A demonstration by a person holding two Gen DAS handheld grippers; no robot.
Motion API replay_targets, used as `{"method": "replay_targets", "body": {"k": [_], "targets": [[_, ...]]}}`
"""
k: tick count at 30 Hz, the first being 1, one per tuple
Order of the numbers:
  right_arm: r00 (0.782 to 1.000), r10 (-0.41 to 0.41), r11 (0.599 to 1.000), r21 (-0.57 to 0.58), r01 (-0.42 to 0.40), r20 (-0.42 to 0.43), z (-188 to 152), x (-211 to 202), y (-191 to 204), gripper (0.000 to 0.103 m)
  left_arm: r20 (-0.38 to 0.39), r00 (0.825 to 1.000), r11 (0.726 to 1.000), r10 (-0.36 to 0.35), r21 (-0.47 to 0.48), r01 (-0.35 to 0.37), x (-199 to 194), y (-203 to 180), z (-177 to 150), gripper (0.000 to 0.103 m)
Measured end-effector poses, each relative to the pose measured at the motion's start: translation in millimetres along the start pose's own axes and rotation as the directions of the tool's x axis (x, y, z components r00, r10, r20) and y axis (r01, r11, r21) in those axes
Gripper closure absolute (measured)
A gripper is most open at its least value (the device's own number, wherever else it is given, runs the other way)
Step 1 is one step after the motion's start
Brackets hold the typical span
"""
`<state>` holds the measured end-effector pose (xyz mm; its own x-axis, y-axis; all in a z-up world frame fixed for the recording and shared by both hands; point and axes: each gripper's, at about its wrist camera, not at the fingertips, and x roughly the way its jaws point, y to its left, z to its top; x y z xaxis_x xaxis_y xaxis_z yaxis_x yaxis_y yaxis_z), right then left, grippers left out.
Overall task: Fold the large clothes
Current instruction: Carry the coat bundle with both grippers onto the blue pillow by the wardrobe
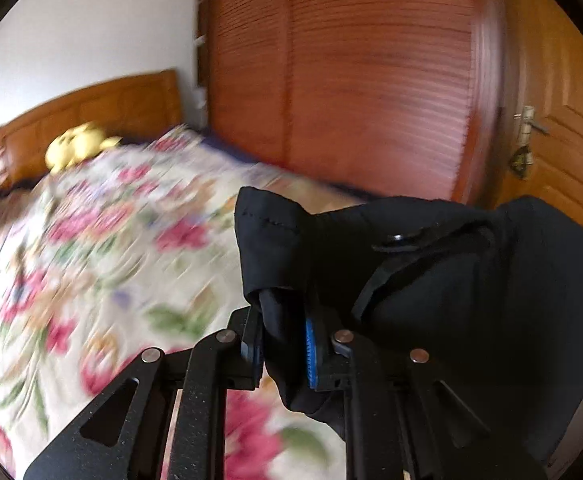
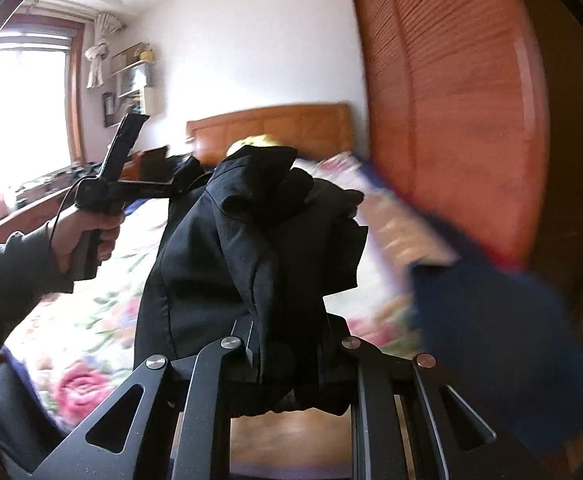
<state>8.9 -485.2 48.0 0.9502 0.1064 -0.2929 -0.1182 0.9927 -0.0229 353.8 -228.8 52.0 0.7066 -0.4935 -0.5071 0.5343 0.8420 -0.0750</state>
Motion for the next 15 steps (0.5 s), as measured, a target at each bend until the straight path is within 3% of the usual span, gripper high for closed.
{"method": "replay_targets", "body": {"k": [4, 8, 12, 15], "targets": [[0.990, -0.138, 0.990, 0.006, 0.138, 0.017, 19, -42, -68, 0.086, 0.035, 0.995, 0.994, -0.094, 0.057, 0.092, 28, -79, 48, 0.087], [0.964, -0.264, 0.964, 0.040, 0.264, -0.008, 19, -74, -135, 0.086, 0.066, 0.986, 0.984, -0.153, 0.105, 0.146, 63, -156, 66, 0.087], [0.939, -0.324, 0.933, 0.127, 0.337, -0.116, -11, -76, -195, 0.086, -0.009, 0.977, 0.972, -0.213, 0.102, 0.212, 117, -216, 59, 0.086], [0.910, -0.353, 0.908, 0.154, 0.389, -0.220, -44, -62, -224, 0.084, -0.088, 0.976, 0.972, -0.200, 0.108, 0.209, 150, -238, 42, 0.086]]}}
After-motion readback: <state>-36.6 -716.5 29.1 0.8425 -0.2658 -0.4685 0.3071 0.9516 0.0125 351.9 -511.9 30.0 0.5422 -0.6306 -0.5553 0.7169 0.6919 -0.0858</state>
